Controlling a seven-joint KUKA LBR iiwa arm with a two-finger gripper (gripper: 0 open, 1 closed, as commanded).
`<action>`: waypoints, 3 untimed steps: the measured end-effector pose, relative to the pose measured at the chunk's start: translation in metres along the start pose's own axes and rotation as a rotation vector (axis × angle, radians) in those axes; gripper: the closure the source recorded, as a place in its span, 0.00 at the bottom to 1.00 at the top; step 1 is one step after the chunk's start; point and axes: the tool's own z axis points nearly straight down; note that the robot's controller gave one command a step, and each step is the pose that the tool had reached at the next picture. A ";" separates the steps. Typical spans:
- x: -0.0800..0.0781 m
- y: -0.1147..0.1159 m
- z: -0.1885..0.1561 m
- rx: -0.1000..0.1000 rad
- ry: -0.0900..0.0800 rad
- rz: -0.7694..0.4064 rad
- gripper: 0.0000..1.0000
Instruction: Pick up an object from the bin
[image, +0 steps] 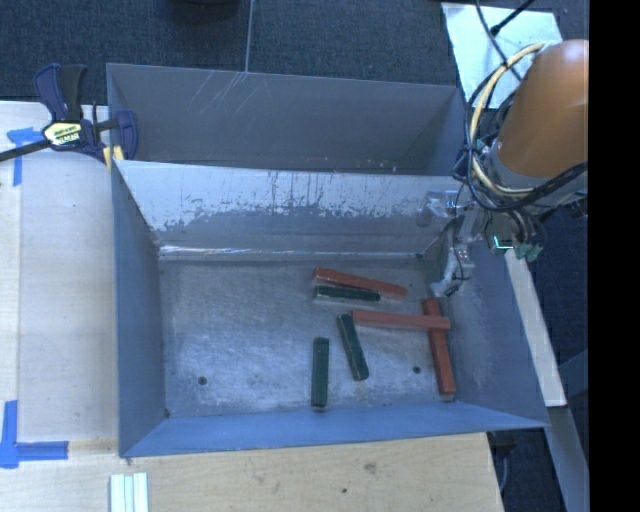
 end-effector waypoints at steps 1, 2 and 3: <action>-0.027 -0.057 0.170 -0.001 -0.002 -0.063 0.00; -0.037 0.012 0.167 -0.001 -0.002 -0.128 0.00; -0.038 0.009 0.165 0.000 -0.006 -0.124 1.00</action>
Offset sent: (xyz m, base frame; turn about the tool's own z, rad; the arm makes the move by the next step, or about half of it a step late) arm 0.0274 -0.0566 -0.1668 -0.0663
